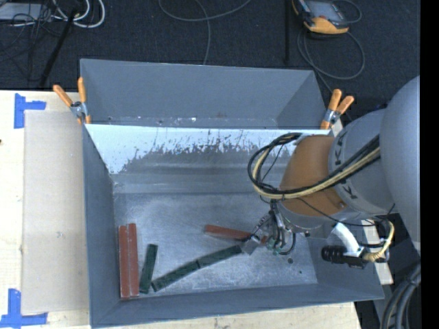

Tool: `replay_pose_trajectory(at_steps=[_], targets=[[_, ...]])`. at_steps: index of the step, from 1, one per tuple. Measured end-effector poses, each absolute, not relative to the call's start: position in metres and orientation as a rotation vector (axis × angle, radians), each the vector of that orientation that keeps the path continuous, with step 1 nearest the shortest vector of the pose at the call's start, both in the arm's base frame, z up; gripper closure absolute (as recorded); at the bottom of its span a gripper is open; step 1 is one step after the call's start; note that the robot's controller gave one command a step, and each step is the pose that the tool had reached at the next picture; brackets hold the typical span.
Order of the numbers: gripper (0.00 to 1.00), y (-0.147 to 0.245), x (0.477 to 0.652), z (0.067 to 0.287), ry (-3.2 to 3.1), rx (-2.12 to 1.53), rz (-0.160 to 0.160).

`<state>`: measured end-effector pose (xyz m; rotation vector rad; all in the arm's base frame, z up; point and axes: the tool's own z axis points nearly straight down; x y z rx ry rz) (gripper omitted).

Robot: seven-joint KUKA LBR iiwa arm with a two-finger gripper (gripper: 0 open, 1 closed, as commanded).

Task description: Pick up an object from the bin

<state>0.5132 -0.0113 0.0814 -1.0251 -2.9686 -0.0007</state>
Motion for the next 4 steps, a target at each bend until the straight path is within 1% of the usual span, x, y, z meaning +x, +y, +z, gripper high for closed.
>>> replay_pose_trajectory(at_steps=[1,2,3,4], targets=[[0.0,-0.012,0.513,0.081,-2.969,-1.021,0.002],[0.0,0.024,0.504,0.069,-3.003,-0.909,0.001],[1.0,0.023,0.505,0.069,-3.005,-0.908,0.002],[1.0,0.035,0.51,0.069,-2.978,-0.995,0.001]])
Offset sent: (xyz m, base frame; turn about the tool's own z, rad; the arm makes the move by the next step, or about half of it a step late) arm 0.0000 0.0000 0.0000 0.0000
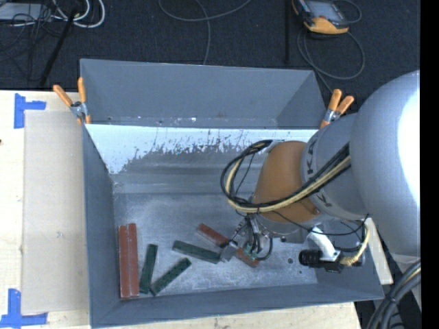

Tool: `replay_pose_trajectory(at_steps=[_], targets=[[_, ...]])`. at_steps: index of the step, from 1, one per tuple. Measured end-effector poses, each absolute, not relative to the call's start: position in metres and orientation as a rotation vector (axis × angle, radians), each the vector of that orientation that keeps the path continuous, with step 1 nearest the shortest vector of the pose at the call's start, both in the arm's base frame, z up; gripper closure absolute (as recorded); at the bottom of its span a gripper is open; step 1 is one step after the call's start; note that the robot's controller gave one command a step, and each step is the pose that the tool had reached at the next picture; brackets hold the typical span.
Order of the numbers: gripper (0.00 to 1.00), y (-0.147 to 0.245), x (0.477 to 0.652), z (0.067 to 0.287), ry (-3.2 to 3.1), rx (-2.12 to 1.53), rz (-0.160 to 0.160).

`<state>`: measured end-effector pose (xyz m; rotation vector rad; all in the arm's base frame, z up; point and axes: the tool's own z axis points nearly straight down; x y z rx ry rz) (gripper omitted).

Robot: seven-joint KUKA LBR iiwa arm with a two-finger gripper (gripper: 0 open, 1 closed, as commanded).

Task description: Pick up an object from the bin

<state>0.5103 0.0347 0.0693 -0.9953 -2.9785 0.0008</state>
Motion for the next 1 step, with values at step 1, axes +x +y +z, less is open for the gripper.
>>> replay_pose_trajectory(at_steps=[1], targets=[[1.0,0.0452,0.5144,0.2014,-2.995,-0.968,-0.004]])
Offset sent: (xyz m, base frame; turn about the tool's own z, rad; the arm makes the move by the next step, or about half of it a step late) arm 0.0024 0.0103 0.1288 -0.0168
